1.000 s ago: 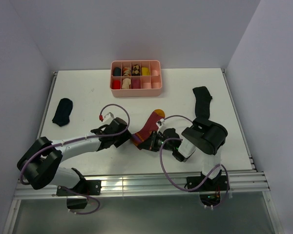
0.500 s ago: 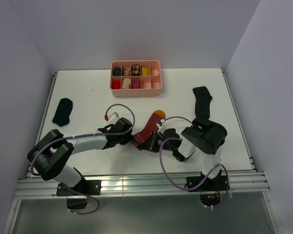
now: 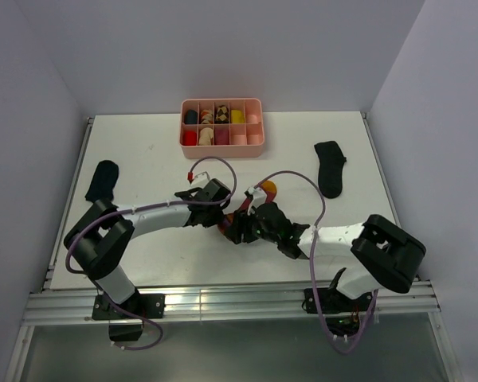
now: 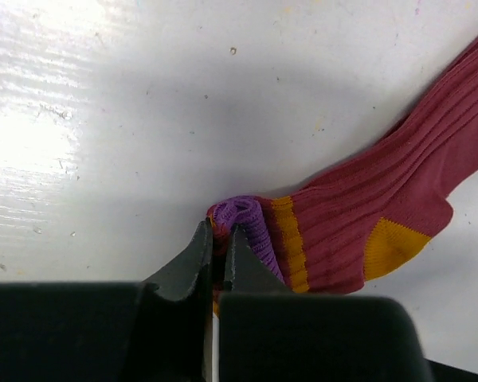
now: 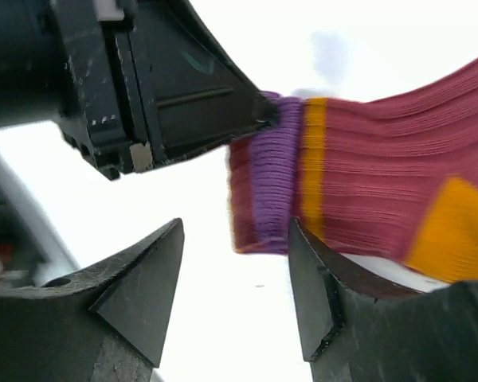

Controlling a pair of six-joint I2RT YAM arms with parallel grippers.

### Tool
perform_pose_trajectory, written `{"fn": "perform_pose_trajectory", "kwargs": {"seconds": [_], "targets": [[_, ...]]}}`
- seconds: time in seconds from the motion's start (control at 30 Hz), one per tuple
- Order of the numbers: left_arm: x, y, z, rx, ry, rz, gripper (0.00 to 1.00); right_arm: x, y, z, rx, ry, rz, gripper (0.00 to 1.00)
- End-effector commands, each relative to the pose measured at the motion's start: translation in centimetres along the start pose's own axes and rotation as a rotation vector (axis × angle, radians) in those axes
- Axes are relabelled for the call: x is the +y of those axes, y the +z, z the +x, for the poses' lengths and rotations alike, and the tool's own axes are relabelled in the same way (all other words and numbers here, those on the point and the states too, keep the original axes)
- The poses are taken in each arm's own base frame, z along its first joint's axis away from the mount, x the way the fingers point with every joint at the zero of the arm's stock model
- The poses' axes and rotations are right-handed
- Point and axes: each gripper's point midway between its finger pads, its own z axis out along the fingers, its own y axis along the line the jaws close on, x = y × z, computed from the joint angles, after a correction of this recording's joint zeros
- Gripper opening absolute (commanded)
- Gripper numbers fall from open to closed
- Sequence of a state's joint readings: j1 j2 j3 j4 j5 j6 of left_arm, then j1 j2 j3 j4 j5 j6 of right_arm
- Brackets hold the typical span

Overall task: Roll the socks
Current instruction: Roll the sock at the center of the board.

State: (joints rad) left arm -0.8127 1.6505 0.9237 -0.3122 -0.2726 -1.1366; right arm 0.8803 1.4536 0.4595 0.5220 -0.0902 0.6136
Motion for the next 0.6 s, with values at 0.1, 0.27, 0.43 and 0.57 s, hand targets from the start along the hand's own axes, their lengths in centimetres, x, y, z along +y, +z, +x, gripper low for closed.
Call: {"fn": "perform_pose_trajectory", "kwargs": {"seconds": [0.1,0.27,0.43,0.57], "targets": [[0.3,-0.7,-0.6,-0.002,0.136,-0.05,0.01,-1.9,-0.6,-1.2,-0.035,-0.27,0.185,0.63],[0.7,-0.5,0.2,0.017,0.144,-0.044,0.0,-3.4,-0.6,-2.2,-0.064,-0.169,0.234,0.57],[1.0,-0.5,0.4,0.016,0.157,-0.034,0.0,-4.5,-0.1,-3.0,-0.081,-0.11,0.25,0.44],[1.3,-0.7,0.4,0.009,0.168,-0.023,0.0,-6.6,0.7,-3.9,-0.059,-0.087,0.32,0.43]]}}
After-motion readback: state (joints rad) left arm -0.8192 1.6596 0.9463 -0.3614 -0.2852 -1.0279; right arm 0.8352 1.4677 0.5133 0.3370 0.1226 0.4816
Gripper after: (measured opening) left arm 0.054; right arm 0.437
